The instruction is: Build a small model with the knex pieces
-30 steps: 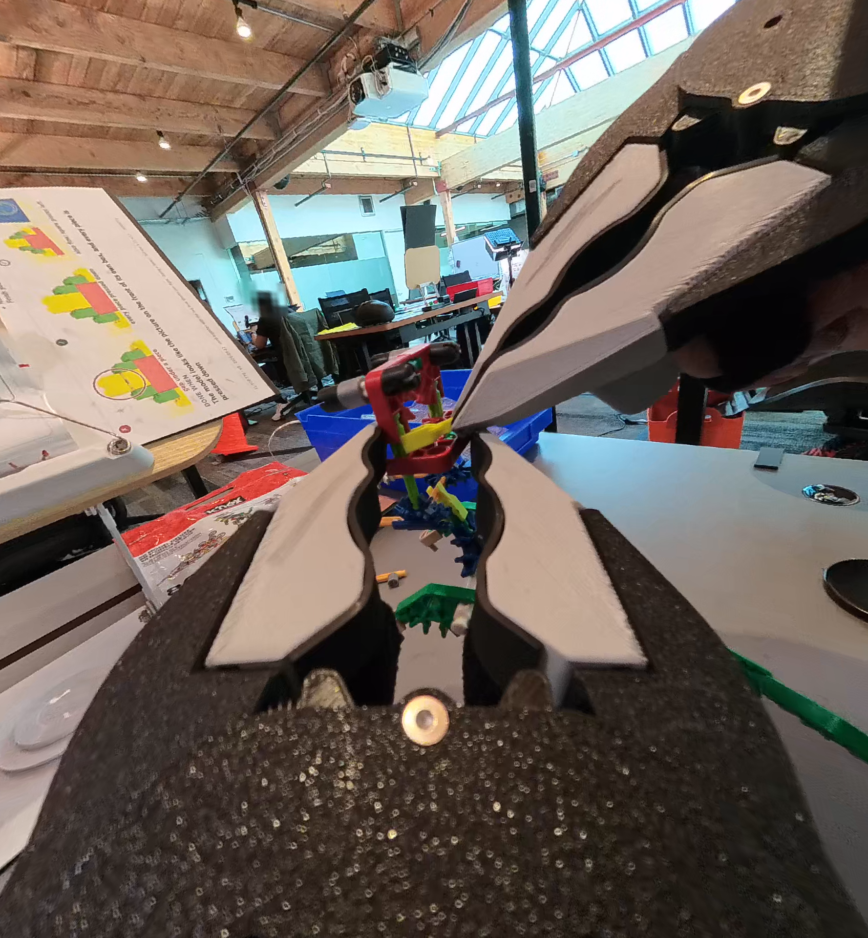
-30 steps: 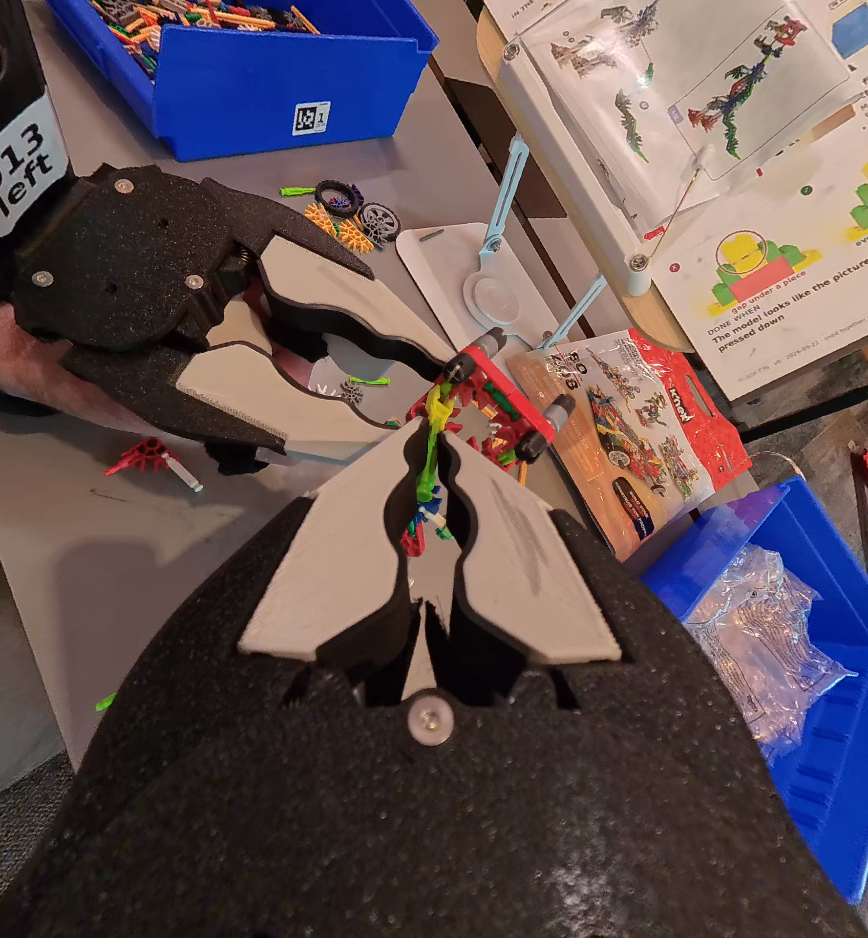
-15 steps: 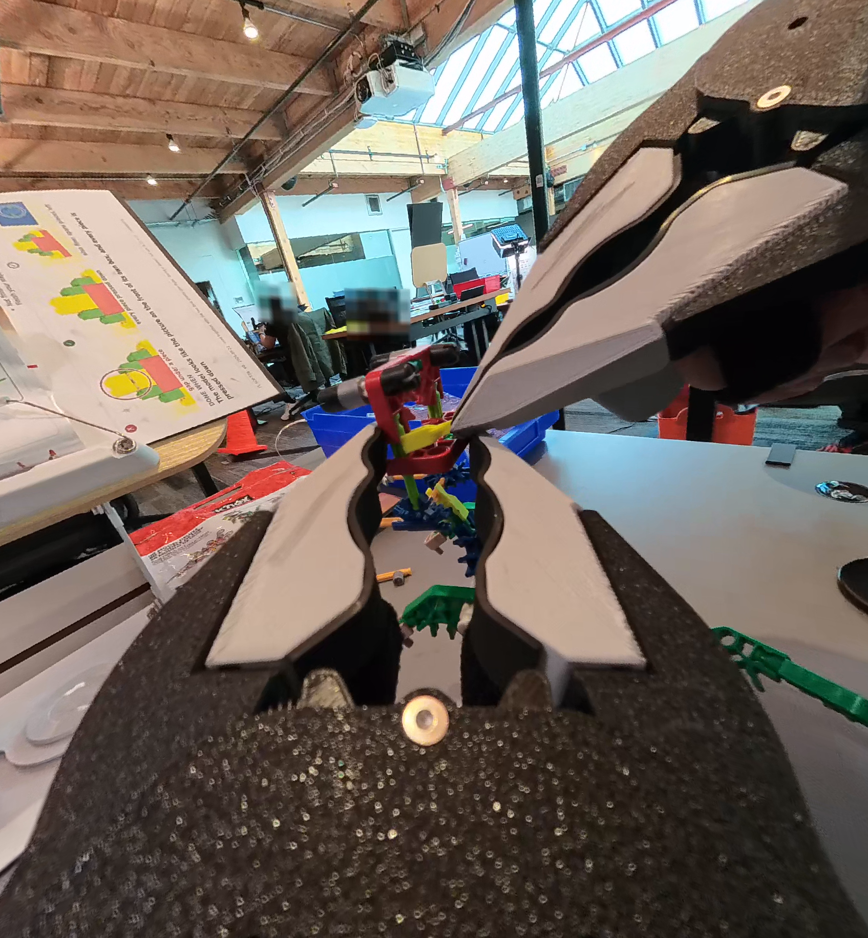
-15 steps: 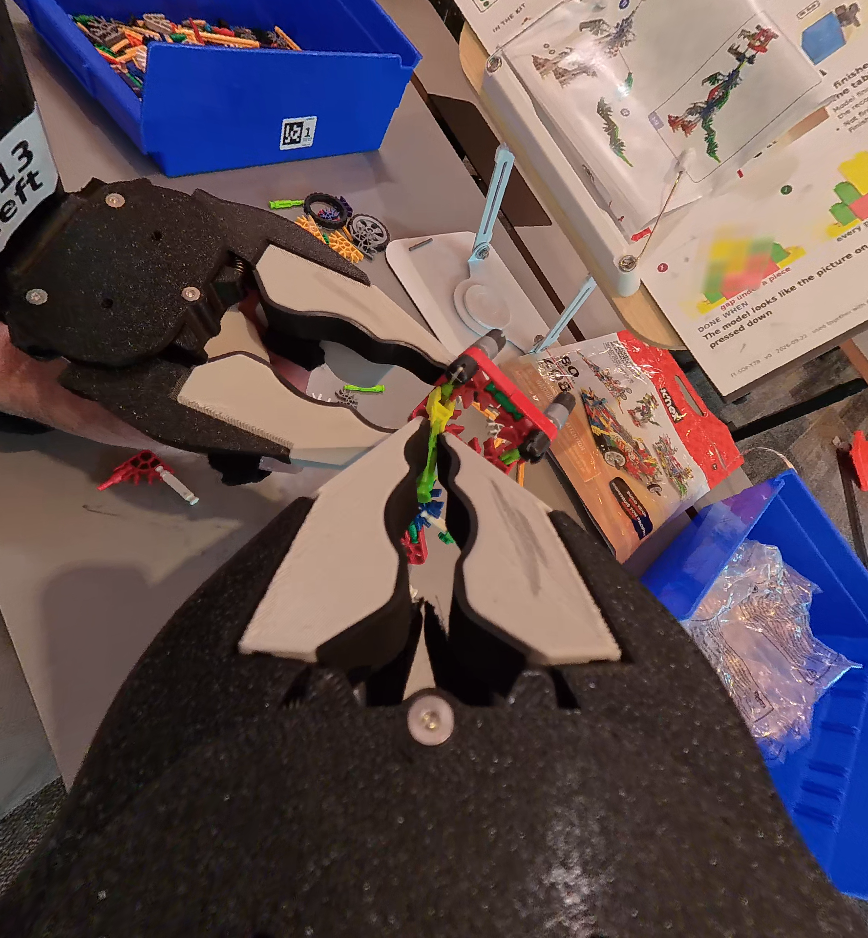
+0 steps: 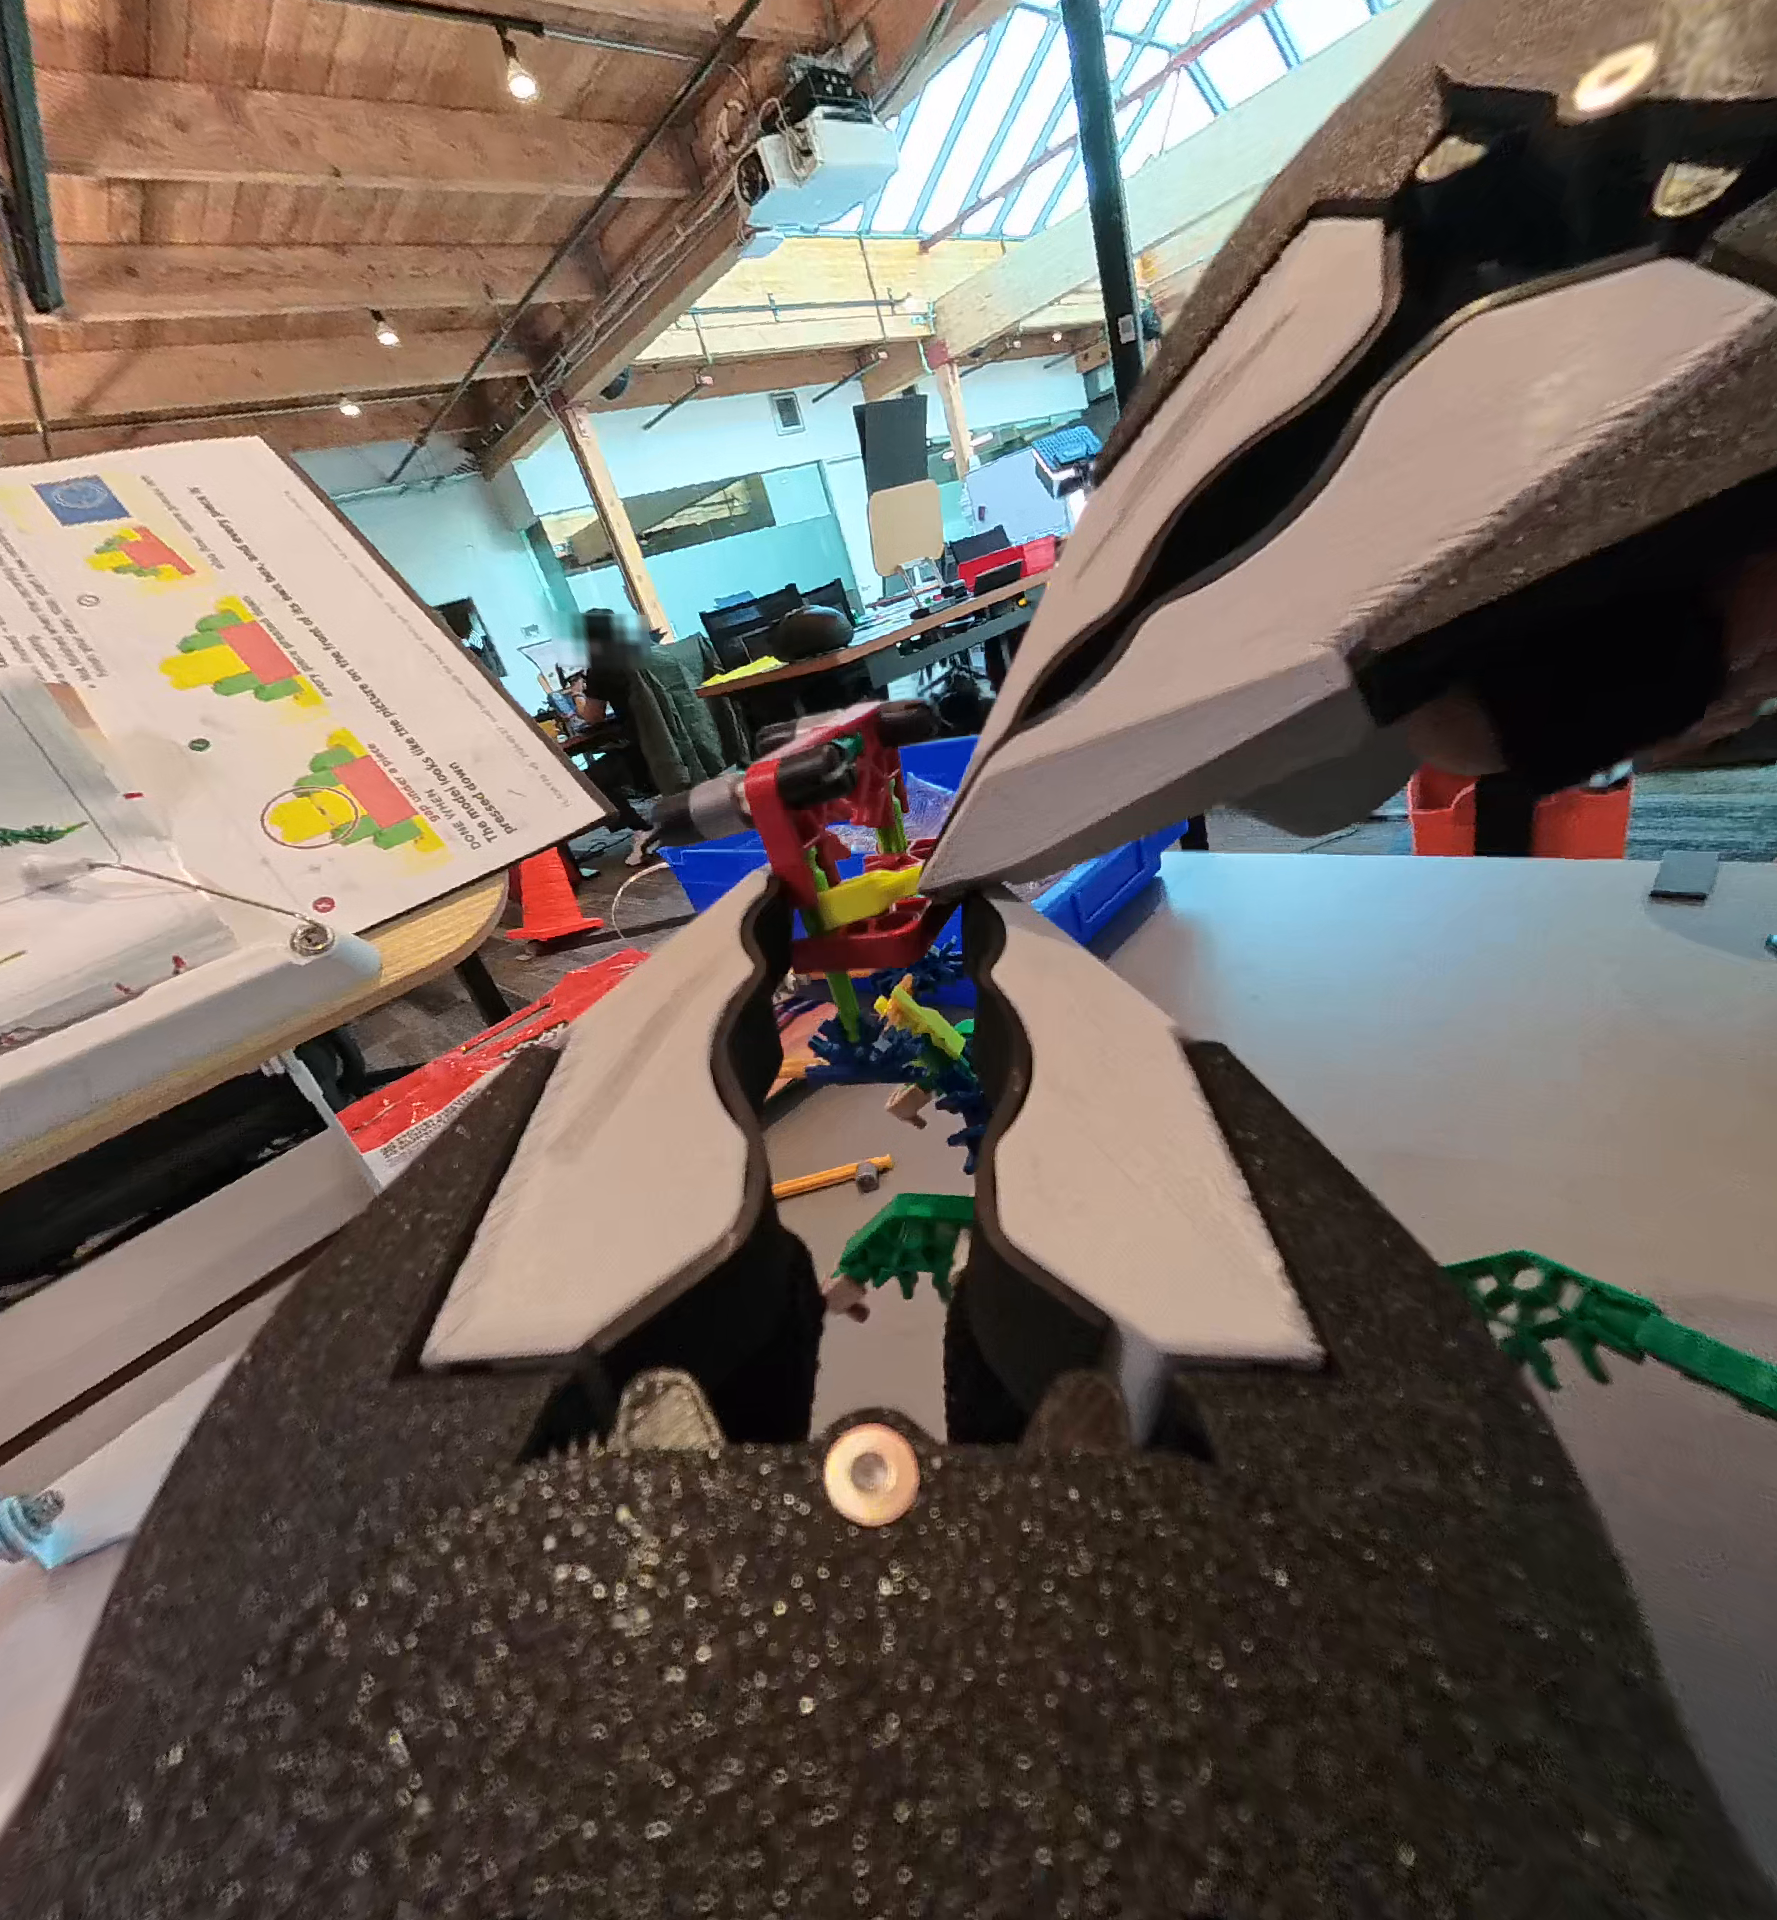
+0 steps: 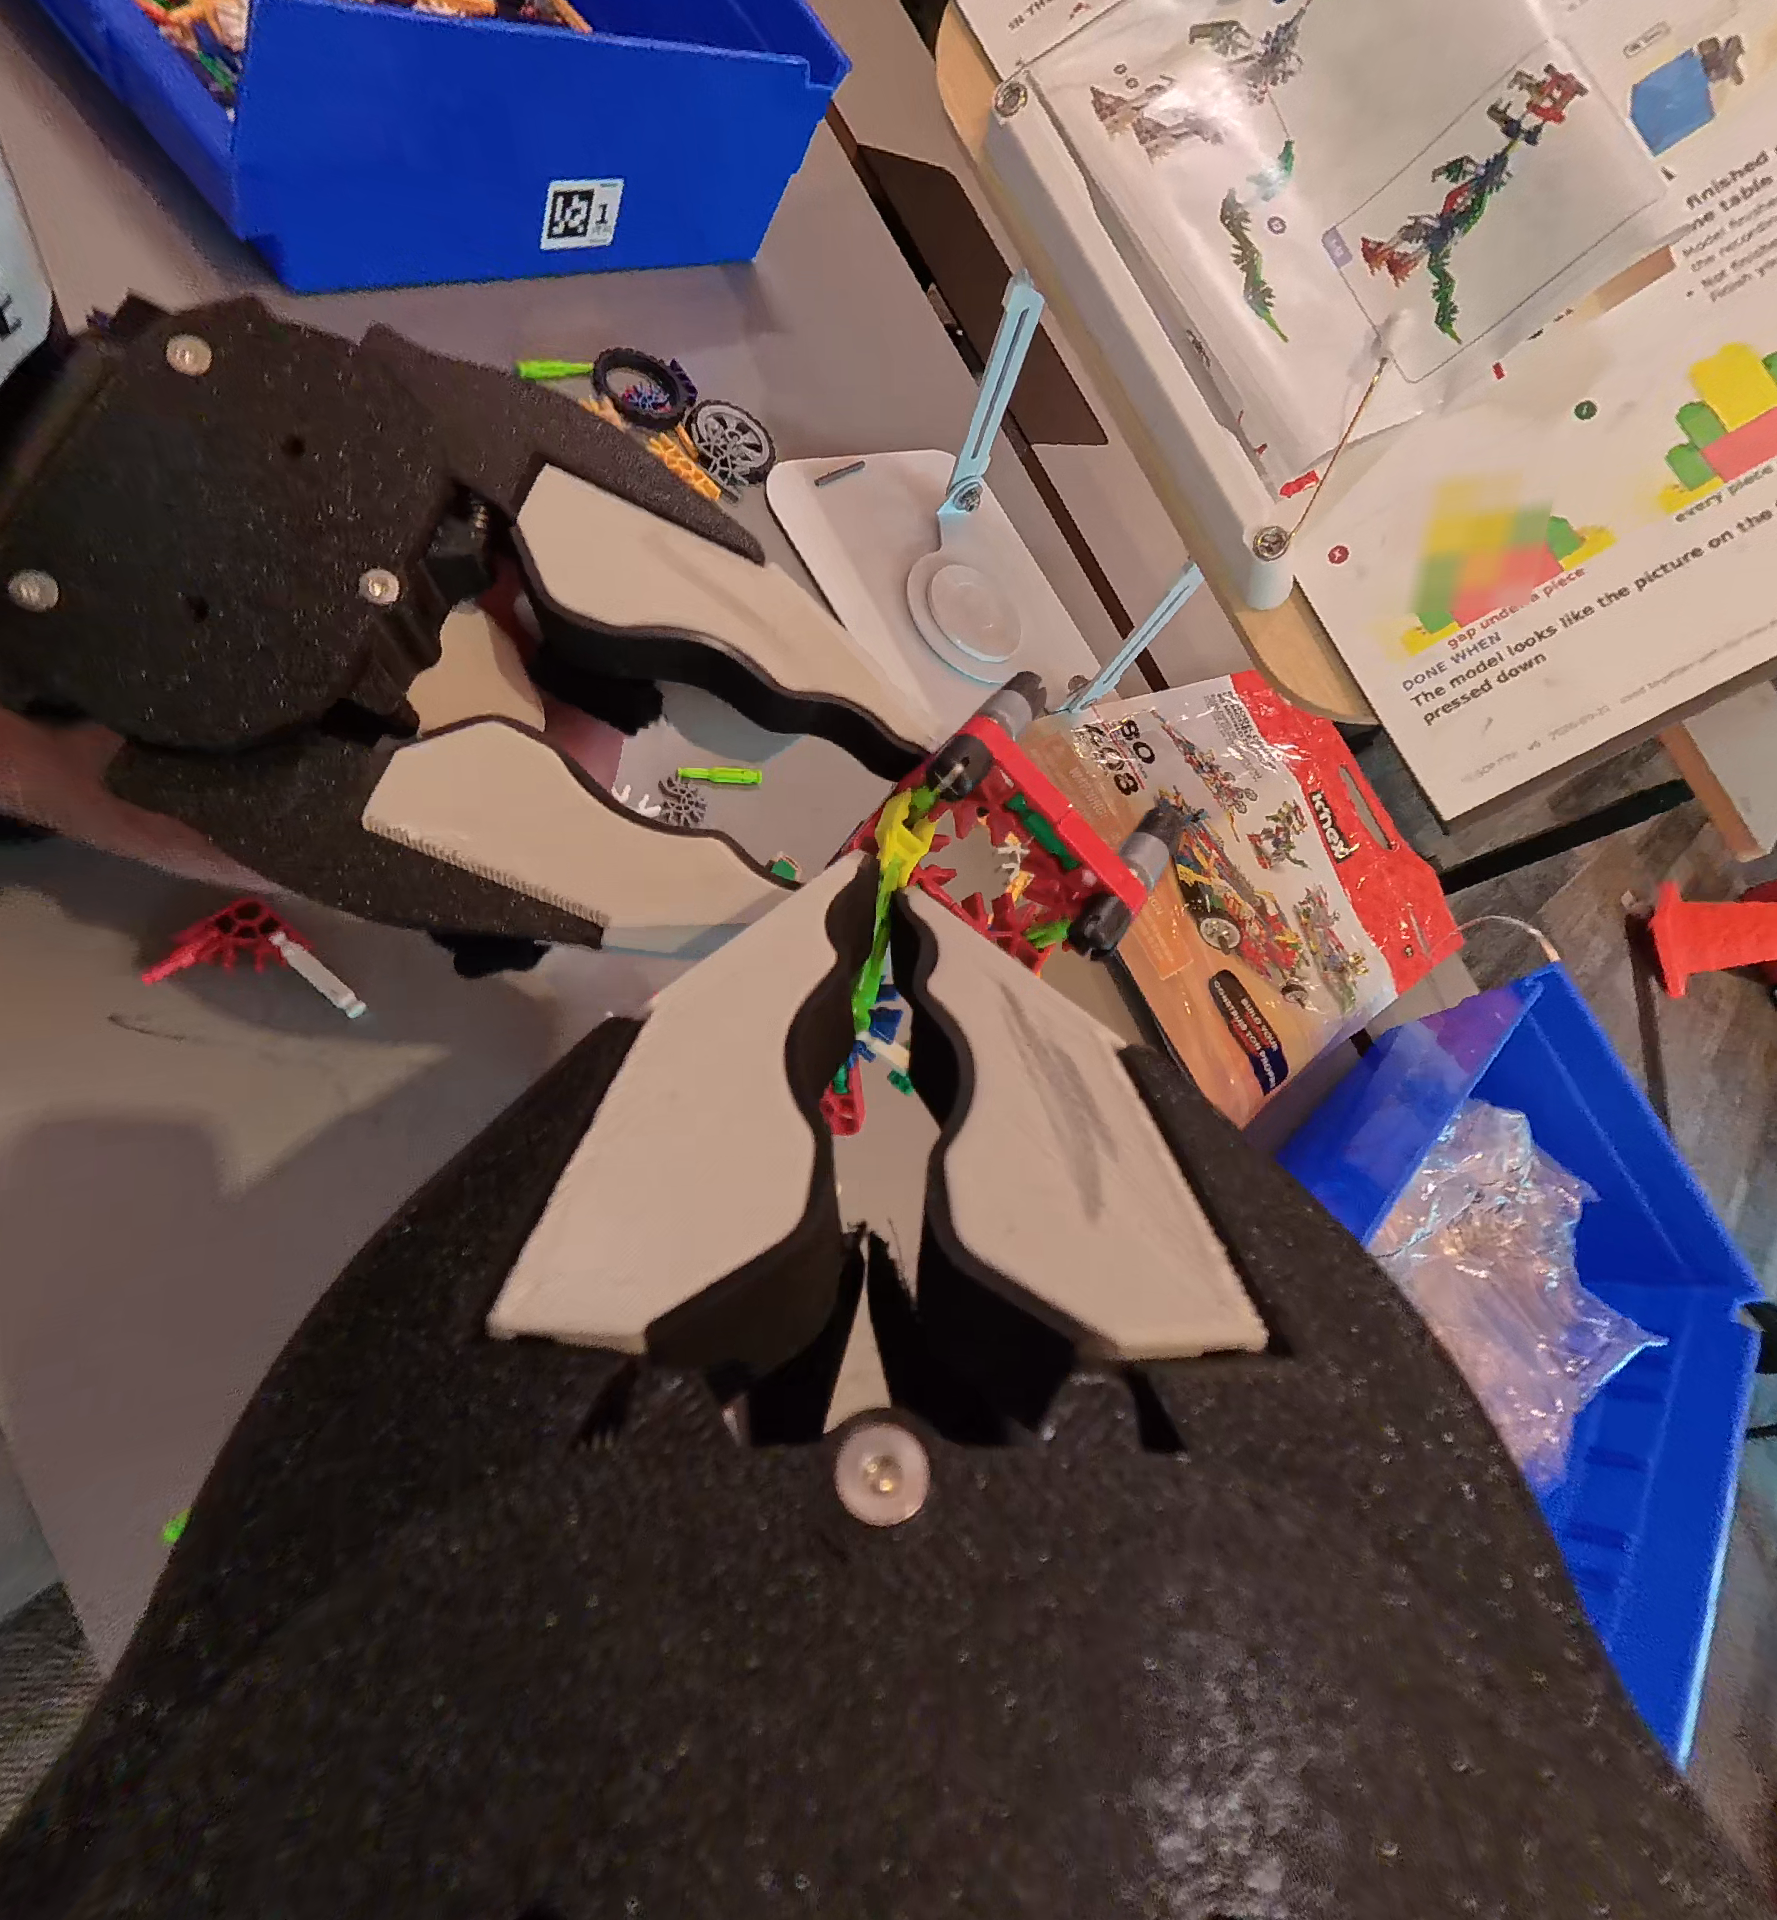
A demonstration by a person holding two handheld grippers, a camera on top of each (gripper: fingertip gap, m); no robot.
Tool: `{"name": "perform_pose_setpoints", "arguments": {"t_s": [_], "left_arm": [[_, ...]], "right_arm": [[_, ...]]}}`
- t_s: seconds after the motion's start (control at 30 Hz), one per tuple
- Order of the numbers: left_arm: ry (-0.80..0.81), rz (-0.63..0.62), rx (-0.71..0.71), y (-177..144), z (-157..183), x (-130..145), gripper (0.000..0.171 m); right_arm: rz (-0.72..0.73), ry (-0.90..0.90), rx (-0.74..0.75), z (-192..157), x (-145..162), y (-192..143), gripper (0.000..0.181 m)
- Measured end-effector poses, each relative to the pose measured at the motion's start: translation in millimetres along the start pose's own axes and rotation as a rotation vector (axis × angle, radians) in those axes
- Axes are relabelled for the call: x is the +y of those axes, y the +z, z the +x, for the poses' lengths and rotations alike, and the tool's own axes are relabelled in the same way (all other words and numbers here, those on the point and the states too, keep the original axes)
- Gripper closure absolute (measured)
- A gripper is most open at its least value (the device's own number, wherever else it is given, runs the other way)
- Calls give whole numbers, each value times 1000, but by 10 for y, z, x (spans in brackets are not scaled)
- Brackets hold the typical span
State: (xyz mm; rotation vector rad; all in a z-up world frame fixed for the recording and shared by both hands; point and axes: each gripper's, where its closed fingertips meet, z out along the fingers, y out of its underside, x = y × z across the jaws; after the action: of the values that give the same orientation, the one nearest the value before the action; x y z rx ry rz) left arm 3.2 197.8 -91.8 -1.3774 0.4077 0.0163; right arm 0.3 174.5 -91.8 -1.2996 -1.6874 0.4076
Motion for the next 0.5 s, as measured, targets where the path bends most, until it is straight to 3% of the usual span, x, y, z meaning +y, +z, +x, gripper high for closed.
{"name": "perform_pose_setpoints", "arguments": {"t_s": [0.27, 0.5], "left_arm": [[9, -33, 43, 25, -1, 1, 143], [-18, -38, 95, 9, 0, 20, 140]], "right_arm": [[-4, -177, -10, 27, 2, -7, 181], [43, -76, -93, 31, 19, -6, 181]]}}
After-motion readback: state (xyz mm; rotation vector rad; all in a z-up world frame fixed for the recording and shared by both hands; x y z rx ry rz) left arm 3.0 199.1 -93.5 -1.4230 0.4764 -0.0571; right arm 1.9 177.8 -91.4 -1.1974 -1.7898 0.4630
